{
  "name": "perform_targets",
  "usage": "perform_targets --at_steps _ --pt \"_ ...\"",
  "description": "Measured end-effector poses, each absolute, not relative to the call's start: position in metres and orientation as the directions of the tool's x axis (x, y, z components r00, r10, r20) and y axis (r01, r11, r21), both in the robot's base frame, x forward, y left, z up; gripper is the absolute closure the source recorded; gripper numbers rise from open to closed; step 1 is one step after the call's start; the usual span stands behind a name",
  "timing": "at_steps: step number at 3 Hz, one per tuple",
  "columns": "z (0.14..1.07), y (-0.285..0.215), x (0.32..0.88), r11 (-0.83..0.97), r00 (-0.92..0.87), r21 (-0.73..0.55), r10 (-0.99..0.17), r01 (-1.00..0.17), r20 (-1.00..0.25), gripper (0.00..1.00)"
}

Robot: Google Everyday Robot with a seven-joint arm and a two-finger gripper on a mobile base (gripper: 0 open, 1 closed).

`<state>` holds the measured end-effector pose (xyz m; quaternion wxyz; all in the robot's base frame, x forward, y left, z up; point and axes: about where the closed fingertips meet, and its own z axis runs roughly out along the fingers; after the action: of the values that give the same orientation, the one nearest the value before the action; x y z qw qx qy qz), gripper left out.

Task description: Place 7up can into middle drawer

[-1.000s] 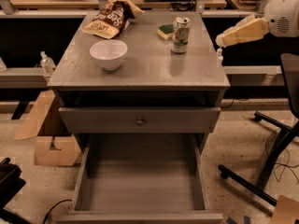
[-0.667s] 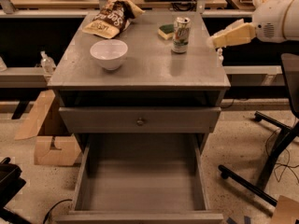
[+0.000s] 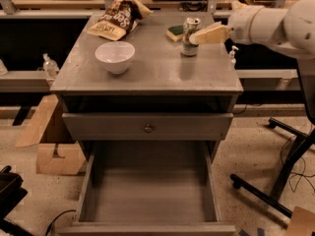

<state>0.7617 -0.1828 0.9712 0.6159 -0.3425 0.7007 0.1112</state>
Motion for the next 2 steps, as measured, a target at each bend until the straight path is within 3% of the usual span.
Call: perform_targets --at_steps 2 --pt "0.929 -0.152 0.835 0.753 -0.046 -0.220 -0.314 -0.620 -0.948 0.00"
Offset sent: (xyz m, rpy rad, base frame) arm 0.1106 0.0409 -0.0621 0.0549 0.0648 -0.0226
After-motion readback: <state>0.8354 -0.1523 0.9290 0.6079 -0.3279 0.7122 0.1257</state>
